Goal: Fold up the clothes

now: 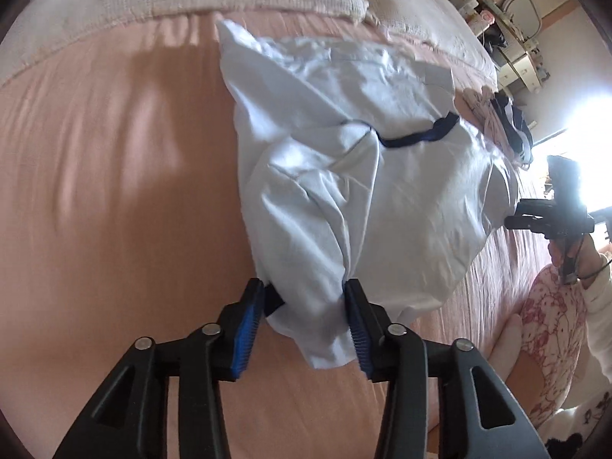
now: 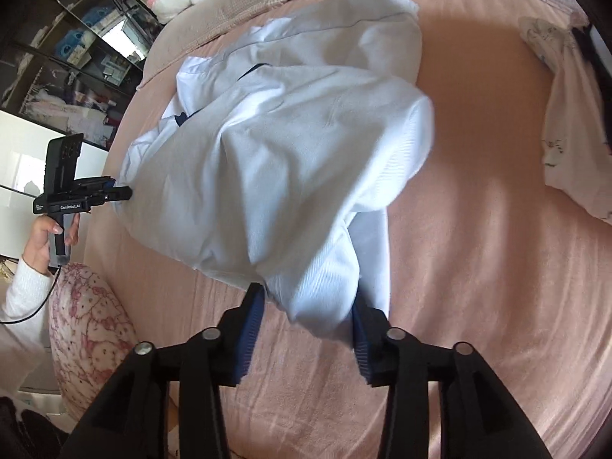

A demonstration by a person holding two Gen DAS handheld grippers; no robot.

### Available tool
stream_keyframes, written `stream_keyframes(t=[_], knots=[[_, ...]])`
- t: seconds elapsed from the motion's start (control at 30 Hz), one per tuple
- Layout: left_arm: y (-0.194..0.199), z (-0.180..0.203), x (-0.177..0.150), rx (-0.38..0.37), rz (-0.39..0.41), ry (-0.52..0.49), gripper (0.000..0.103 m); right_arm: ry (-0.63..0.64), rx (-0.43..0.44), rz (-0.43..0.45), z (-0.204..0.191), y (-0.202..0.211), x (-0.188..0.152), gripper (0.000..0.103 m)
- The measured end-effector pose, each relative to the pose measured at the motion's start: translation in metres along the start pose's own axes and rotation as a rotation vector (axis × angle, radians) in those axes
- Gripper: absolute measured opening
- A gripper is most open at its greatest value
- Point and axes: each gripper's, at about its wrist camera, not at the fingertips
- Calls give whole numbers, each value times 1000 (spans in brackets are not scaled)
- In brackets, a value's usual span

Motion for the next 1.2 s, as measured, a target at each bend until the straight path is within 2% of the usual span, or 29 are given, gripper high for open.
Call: stream_keyframes(t=[0.03,0.1,0.13,0.17,0.2,0.23,0.27,0.37,0.43,0.47,0.53,0.6,0.63,0.7,0.8,0.83,0.87,0.97,1.0,1.03,1.1,1.17,1.2], knots=[[13,4,-2,51,55,-26,48,-3,-47,46,0,14,-3,68],[34,30,-8,234,188,-159,49,57,-248,168,-13,41,-8,74],[40,44,-10,292,247,-227,49,120,-361,241,-26,50,-10,75],[38,61,-9,276,290,-297,50,208,-448,321,-44,54,-10,75],[31,77,-5,249,310,-355,51,312,-481,389,-64,51,-7,75],[16,92,5,197,283,-385,53,405,-472,396,-85,39,2,78],[1,103,13,163,255,-408,53,484,-454,361,-102,22,15,79],[-41,107,23,167,178,-432,53,601,-488,279,-123,-33,43,78],[-69,110,30,169,126,-447,55,608,-532,214,-110,-62,57,78],[-83,112,34,171,100,-455,57,599,-517,185,-97,-68,59,78],[-84,94,35,176,55,-426,64,501,-405,169,-65,-55,58,82],[-69,70,32,142,28,-367,64,416,-349,155,-35,-41,52,92],[-60,63,31,123,32,-342,63,386,-334,155,-27,-32,49,93],[-42,68,33,116,96,-318,63,332,-303,185,-22,-15,44,93],[-28,89,44,36,229,-329,63,312,-263,347,-44,6,45,94],[-34,97,51,26,232,-340,64,333,-273,377,-55,7,49,94],[-46,105,60,51,208,-352,64,368,-301,384,-67,3,54,94],[-85,105,82,124,133,-345,66,390,-491,302,-74,-34,78,94],[-98,103,89,149,108,-339,68,354,-512,263,-62,-48,84,94],[-103,100,95,164,98,-324,68,299,-478,232,-47,-54,87,94],[-79,91,101,159,135,-260,67,184,-364,239,-28,-39,85,94],[-49,80,97,140,195,-211,67,155,-320,330,-28,-9,74,94],[-39,75,90,164,205,-194,67,148,-337,366,-28,5,68,94]])
Point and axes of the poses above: each gripper's, at about its wrist camera, not at the fingertips, and y roughly against the way its jaws point, z to its right, x to its top, and after that the axes turned 7 degrees about -z, right-handed
